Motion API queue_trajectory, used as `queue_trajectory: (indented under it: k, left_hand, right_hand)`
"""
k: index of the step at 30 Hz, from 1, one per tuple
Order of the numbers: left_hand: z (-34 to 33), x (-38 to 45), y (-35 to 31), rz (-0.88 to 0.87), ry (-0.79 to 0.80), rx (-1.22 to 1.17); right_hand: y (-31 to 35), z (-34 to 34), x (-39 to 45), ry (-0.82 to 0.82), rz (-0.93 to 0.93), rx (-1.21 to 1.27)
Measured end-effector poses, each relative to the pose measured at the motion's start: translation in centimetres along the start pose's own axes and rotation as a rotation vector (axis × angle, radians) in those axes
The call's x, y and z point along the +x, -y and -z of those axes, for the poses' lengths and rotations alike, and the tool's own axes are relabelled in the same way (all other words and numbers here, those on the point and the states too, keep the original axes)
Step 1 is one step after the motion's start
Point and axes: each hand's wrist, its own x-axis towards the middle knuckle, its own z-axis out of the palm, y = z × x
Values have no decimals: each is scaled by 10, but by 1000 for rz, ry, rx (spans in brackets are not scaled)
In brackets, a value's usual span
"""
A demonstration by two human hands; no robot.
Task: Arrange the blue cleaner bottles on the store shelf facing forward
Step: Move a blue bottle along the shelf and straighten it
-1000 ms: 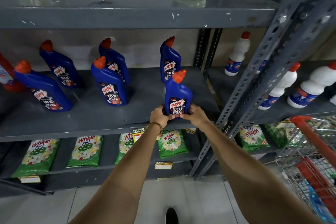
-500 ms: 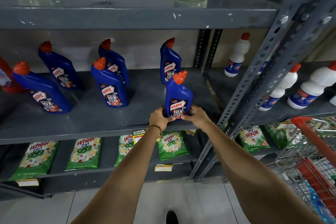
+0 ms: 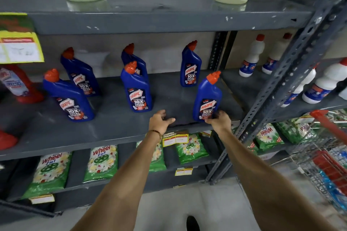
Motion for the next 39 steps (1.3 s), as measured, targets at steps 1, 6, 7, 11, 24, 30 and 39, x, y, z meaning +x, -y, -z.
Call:
queue_trajectory:
  k: [1, 6, 7, 11, 24, 30, 39]
  left_hand:
    - [15, -2, 6, 3, 1, 4]
    - [72, -4, 30, -9, -36, 21]
    - [84, -4, 35, -5, -40, 39]
    - [111, 4, 46, 16, -59, 67]
    - [140, 49, 44, 59, -100, 61]
    - [133, 61, 45, -6, -48, 62]
    - [127, 58, 44, -19, -74, -5]
  right_hand:
    - [4, -8, -12, -43, -23, 4]
    - [33, -50, -60, -125, -127, 79]
    - [41, -62, -68, -118, -143, 79]
    - [72, -99, -85, -31, -69, 24]
    - [132, -170, -37, 268, 52, -17]
    - [129, -181, -23, 346, 102, 47]
    - [121, -180, -24, 365, 183, 16]
